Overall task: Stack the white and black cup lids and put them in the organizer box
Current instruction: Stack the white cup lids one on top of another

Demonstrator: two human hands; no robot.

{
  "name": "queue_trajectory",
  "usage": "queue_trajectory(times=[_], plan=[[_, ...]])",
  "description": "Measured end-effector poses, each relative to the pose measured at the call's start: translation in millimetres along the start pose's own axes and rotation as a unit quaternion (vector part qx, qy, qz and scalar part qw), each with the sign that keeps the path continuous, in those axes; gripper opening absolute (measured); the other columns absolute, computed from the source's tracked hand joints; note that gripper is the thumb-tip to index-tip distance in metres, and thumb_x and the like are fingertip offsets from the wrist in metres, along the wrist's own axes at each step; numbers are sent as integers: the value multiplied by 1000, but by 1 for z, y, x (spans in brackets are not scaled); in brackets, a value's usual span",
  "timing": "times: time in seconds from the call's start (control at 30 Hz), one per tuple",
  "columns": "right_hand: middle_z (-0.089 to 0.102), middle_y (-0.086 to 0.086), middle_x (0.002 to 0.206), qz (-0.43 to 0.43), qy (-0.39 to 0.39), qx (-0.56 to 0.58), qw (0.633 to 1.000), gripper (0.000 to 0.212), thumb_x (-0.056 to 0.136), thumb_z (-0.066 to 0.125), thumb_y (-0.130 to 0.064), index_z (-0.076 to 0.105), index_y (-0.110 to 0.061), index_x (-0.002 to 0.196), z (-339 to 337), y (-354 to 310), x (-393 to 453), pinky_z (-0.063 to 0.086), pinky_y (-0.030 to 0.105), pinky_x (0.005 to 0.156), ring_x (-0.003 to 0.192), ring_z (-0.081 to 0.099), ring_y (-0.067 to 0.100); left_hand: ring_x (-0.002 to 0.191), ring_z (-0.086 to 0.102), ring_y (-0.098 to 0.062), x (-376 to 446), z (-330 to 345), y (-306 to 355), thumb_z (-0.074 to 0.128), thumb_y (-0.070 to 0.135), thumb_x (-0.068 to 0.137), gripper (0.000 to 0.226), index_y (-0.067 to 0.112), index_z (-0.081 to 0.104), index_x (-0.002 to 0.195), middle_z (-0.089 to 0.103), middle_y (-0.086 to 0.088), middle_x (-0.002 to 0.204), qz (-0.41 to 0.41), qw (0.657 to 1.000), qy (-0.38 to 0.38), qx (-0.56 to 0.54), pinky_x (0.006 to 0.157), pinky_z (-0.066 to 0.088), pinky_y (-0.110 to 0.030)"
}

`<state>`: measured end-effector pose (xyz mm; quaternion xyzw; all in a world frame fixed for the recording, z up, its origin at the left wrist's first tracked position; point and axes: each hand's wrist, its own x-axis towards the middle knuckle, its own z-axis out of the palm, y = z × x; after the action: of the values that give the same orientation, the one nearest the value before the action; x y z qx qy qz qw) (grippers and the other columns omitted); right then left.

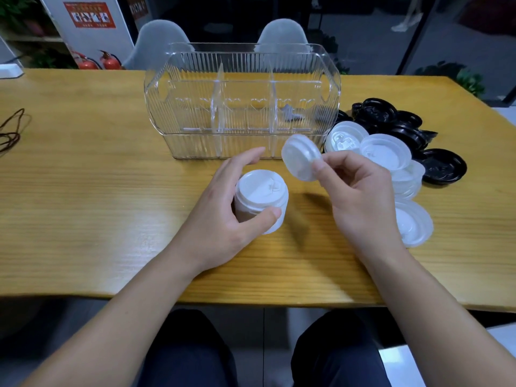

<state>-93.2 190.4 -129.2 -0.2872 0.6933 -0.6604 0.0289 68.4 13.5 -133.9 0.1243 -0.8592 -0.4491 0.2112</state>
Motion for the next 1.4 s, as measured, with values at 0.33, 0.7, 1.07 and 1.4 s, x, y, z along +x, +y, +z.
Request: queue_trajectory(times=[0.33,0.7,1.07,1.4], plan=[[75,7,85,40,-151,231,960,17,102,73,-24,75,-7,101,1,-12,-4,55,40,88,80,70,23,165,46,-22,-4,-2,7,72,28,106,78,22,39,176,56,6,171,77,995,-11,-58,133,40,-52],[63,-3,160,-97,-187,19,977,82,89,91,-2,54,-13,161,3,-13,-12,48,50,124,151,58,22,154,54,-33,-5,-3,0,70,43,103,75,17,49,171,61,-2,156,96,994,13,-49,128,44,-55],[70,-9,142,-57,-163,-30,984,62,96,89,-34,61,-23,150,6,-9,-13,50,44,120,140,64,20,149,56,-3,-2,-4,3,101,35,83,127,52,17,177,54,27,157,-20,998,-50,-15,124,43,-27],[60,-11,144,-106,-210,-137,962,60,94,83,-47,69,-25,148,12,-9,-18,45,27,117,144,57,18,137,67,-3,-1,-3,5,105,36,81,118,52,28,169,70,22,146,-21,998,-58,-6,120,52,-40]])
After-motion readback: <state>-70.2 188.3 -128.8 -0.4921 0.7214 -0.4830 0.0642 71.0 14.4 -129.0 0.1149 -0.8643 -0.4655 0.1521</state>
